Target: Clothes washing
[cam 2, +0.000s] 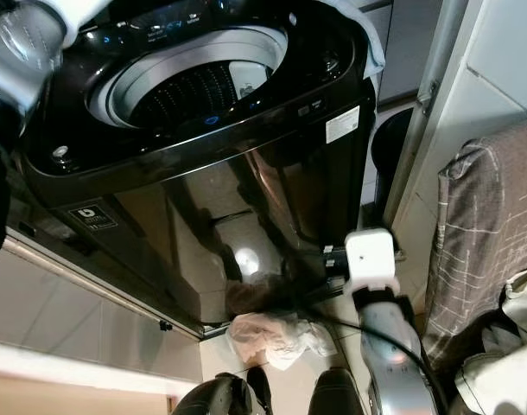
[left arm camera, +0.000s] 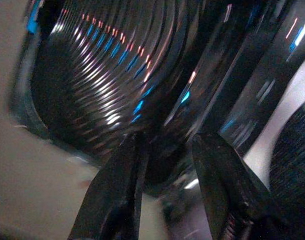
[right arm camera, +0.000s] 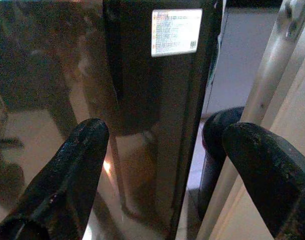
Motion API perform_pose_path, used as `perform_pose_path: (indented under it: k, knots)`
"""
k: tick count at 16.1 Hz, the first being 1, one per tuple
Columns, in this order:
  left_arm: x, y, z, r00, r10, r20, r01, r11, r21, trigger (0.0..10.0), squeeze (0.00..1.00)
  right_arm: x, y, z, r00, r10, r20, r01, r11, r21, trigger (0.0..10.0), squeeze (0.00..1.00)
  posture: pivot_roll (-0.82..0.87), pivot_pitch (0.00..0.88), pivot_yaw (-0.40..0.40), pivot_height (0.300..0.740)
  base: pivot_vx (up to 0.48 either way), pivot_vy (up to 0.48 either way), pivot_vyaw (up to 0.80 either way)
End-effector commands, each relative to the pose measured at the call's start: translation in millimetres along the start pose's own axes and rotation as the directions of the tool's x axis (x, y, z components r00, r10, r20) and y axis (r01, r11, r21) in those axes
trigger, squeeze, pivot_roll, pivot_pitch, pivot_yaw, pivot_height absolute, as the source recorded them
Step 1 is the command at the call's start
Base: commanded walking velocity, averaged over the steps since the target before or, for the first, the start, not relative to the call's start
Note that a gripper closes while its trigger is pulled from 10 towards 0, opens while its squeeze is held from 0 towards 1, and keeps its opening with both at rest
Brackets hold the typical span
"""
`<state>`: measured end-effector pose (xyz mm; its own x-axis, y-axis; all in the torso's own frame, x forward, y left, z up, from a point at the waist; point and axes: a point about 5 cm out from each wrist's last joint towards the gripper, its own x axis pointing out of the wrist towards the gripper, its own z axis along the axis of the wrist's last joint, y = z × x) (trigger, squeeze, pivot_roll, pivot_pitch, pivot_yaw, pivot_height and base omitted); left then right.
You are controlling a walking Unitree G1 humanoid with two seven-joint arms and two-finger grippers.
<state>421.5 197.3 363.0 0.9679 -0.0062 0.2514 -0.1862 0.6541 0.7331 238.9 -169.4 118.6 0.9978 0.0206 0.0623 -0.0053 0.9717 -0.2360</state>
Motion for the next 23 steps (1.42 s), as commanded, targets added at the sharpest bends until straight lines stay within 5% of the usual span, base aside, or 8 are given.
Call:
perform_pose_path:
  k: [1, 3, 6, 11, 17, 23]
  knots:
    - [-0.4, 1.6, 8.4, 0.995, -0.041, 0.086, 0.05, 0.994, -0.101, 10.0, 0.0, 6.2, 0.4, 3.8, 1.0, -0.012, 0.028, 0.012, 1.0, 0.015, 10.0, 0.0, -0.34, 0.096, 0.218, 0.74, 0.0, 0.0, 0.0]
    - [-3.9, -11.0, 19.2, 0.965, -0.113, 0.237, 0.148, 0.98, -0.135, 10.0, 0.0, 14.5, -3.8, 5.8, 0.998, -0.027, 0.05, 0.026, 1.0, 0.006, 10.0, 0.0, -0.3, 0.068, 0.175, 0.74, 0.0, 0.0, 0.0]
    - [-31.5, -30.4, 33.8, 0.842, -0.112, 0.528, 0.185, 0.979, -0.088, 10.0, 0.0, 31.9, 0.7, 10.5, 0.994, -0.025, 0.107, 0.029, 0.999, -0.041, 10.0, 0.0, -0.22, 0.022, 0.111, 0.74, 0.0, 0.0, 0.0]
    - [-78.1, -70.2, 42.4, 0.762, -0.078, 0.643, 0.244, 0.954, -0.174, 10.0, 0.0, 47.7, 1.7, 31.5, 0.963, -0.04, 0.267, 0.075, 0.99, -0.124, 10.0, 0.0, -0.17, 0.0, 0.07, 0.74, 0.0, 0.0, 0.0]
    - [-120.3, -127.4, 51.5, 0.783, -0.156, 0.602, 0.405, 0.862, -0.305, 10.0, 0.0, 54.7, -0.3, 32.2, 0.955, -0.057, 0.291, 0.099, 0.986, -0.131, 10.0, 0.0, -0.18, 0.0, 0.075, 0.74, 0.0, 0.0, 0.0]
    - [-124.7, -138.6, 38.9, 0.849, -0.18, 0.497, 0.398, 0.837, -0.376, 10.0, 0.0, 59.5, 1.5, 27.9, 0.962, -0.028, 0.271, 0.065, 0.99, -0.127, 10.0, 0.0, -0.18, 0.0, 0.061, 0.74, 0.0, 0.0, 0.0]
